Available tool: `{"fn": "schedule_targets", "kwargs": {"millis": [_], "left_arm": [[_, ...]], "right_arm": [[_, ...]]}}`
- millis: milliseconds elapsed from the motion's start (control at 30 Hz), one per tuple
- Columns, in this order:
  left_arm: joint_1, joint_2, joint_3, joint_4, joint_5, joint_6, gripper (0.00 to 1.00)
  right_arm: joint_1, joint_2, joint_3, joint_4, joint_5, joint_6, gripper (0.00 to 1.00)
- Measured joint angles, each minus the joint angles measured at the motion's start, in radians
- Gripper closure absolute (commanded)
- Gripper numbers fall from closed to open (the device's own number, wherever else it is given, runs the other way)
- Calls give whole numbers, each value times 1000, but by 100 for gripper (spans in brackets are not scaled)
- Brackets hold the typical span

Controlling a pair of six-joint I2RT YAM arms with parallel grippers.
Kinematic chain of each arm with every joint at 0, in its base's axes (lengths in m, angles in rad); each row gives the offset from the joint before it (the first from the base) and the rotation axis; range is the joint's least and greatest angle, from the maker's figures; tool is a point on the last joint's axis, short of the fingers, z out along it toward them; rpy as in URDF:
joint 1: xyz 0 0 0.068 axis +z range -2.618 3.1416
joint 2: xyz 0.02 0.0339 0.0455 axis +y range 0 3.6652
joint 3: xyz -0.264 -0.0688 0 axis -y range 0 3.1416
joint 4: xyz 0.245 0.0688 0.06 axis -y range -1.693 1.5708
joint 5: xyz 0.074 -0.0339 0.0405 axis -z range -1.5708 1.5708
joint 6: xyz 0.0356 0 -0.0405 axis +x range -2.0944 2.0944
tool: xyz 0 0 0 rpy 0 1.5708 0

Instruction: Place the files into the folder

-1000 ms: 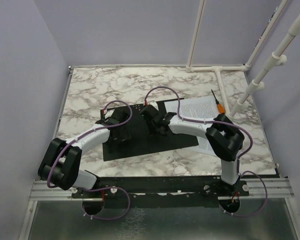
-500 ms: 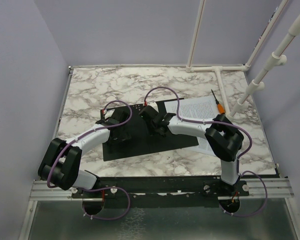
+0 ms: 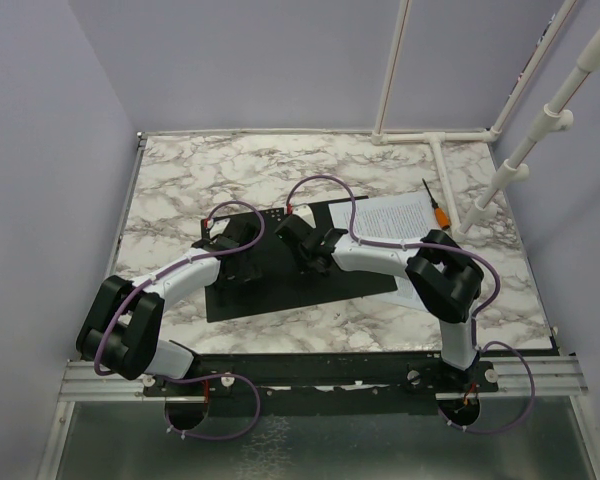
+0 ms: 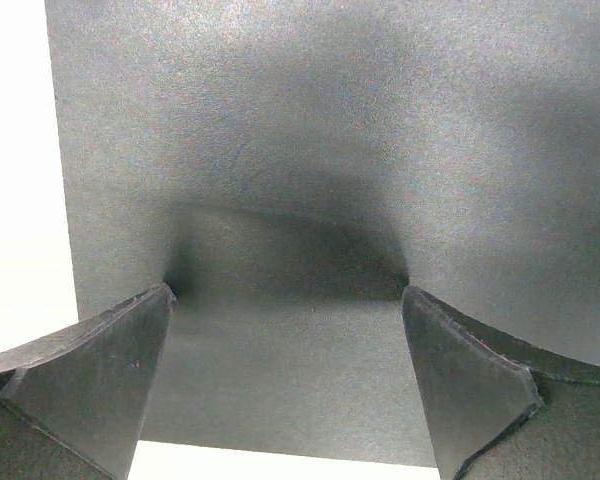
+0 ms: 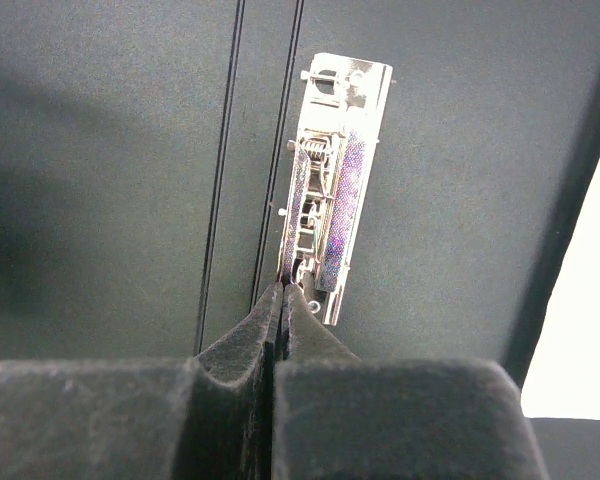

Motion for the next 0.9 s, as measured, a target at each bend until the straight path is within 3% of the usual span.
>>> {"fn": "schedule_targets", "kwargs": {"millis": [900], "left_arm": [[0,4,0,6,-11,0,1]], "right_arm": [[3,1,18,-28,88,16,99]]}}
